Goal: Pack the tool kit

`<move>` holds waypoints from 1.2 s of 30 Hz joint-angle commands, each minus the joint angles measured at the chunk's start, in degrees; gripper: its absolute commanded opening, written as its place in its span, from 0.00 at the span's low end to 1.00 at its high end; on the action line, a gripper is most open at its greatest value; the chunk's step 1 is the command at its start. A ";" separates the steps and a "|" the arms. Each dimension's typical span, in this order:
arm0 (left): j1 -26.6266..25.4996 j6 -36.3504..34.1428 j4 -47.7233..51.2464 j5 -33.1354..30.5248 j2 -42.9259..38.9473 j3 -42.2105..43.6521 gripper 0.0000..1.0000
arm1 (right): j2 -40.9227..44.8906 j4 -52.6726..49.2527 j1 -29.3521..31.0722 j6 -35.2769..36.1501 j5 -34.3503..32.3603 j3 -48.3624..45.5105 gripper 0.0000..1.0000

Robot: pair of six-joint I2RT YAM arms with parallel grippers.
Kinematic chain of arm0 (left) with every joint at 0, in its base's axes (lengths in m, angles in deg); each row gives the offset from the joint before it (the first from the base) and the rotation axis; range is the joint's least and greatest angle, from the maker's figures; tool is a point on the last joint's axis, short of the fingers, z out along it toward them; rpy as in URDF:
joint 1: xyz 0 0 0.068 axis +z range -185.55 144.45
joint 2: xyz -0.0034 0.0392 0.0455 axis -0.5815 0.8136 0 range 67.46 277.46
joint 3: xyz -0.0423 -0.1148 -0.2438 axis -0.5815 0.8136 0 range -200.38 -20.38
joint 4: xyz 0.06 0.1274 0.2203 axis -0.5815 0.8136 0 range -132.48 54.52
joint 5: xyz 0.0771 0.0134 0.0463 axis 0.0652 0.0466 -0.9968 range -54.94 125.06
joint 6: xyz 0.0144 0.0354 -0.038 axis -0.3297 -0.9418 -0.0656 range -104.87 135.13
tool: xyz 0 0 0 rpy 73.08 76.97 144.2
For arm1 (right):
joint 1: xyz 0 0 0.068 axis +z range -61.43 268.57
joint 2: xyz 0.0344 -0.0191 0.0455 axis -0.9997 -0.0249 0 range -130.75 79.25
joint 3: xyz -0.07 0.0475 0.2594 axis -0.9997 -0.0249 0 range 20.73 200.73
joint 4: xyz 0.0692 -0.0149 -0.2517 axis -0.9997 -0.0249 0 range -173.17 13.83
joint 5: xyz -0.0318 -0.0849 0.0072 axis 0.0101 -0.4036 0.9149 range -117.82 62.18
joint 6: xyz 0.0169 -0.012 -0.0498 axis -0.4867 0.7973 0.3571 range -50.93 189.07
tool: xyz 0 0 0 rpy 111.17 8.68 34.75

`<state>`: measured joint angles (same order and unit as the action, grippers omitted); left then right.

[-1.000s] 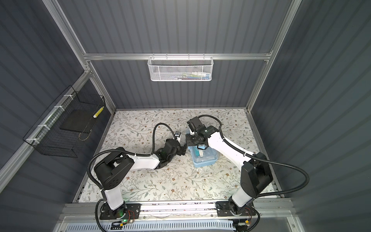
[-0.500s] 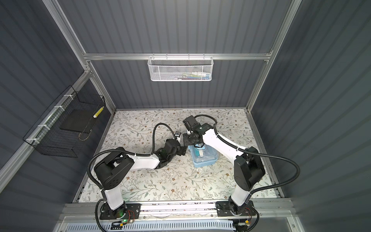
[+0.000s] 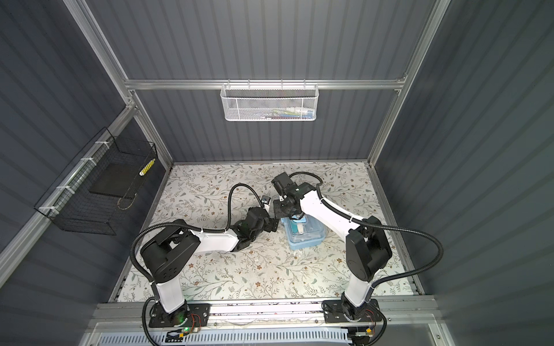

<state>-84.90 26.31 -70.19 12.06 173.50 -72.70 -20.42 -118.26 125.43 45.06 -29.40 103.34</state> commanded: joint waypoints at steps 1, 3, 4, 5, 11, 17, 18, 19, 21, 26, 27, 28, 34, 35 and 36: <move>-0.09 1.30 -1.51 2.16 0.52 -2.77 0.95 | -0.51 -1.73 0.42 0.40 -0.74 1.42 0.00; -0.06 1.30 -1.15 2.24 0.55 -2.97 0.95 | -0.50 -1.55 0.45 0.46 -0.52 1.42 0.00; -0.14 1.38 -1.04 2.27 0.48 -3.12 0.95 | -0.60 -1.42 0.47 0.53 -0.47 1.42 0.00; -0.13 1.42 -1.04 2.37 0.40 -3.12 0.95 | -0.68 -1.48 0.43 0.50 -0.60 1.42 0.00; -0.10 1.50 -0.21 2.59 0.33 -3.61 0.95 | -2.24 -3.46 0.44 0.12 -2.70 2.67 0.00; -0.07 1.91 -0.01 3.00 0.63 -4.02 0.95 | -2.99 -5.47 0.48 0.39 -4.73 4.05 0.00; -0.10 1.99 -0.07 3.08 0.60 -4.09 0.95 | -3.12 -5.56 0.45 0.41 -4.80 4.14 0.00; -0.06 2.06 -0.10 3.15 0.71 -4.07 0.95 | -3.20 -5.70 0.49 0.37 -4.96 4.30 0.00; -0.08 2.25 0.04 3.39 0.75 -4.28 0.95 | -3.31 -5.75 0.59 0.37 -4.84 4.48 0.00; -0.06 2.23 0.59 3.39 0.79 -4.68 0.95 | -1.78 -4.68 0.73 0.19 -4.32 4.33 0.00; -0.13 2.29 0.66 3.42 0.81 -4.74 0.95 | -1.45 -4.30 0.69 0.30 -3.82 4.22 0.00; -0.09 2.41 0.72 3.57 0.77 -4.75 0.95 | -1.26 -4.10 0.70 0.28 -3.27 4.22 0.00; -0.13 3.15 1.82 4.34 0.86 -5.78 0.95 | -1.08 -3.00 0.76 -0.40 -1.09 3.93 0.00; -0.09 3.04 1.82 4.37 0.92 -5.84 0.95 | -0.68 -2.43 0.77 -0.59 -0.79 3.63 0.00; -0.13 3.06 1.95 4.37 0.84 -5.81 0.94 | -0.29 -2.17 0.79 -0.76 -0.75 3.53 0.00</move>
<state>-84.57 28.08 -65.58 13.55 173.98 -75.91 -22.83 -120.95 125.87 45.02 -31.33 106.38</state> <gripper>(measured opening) 0.945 0.043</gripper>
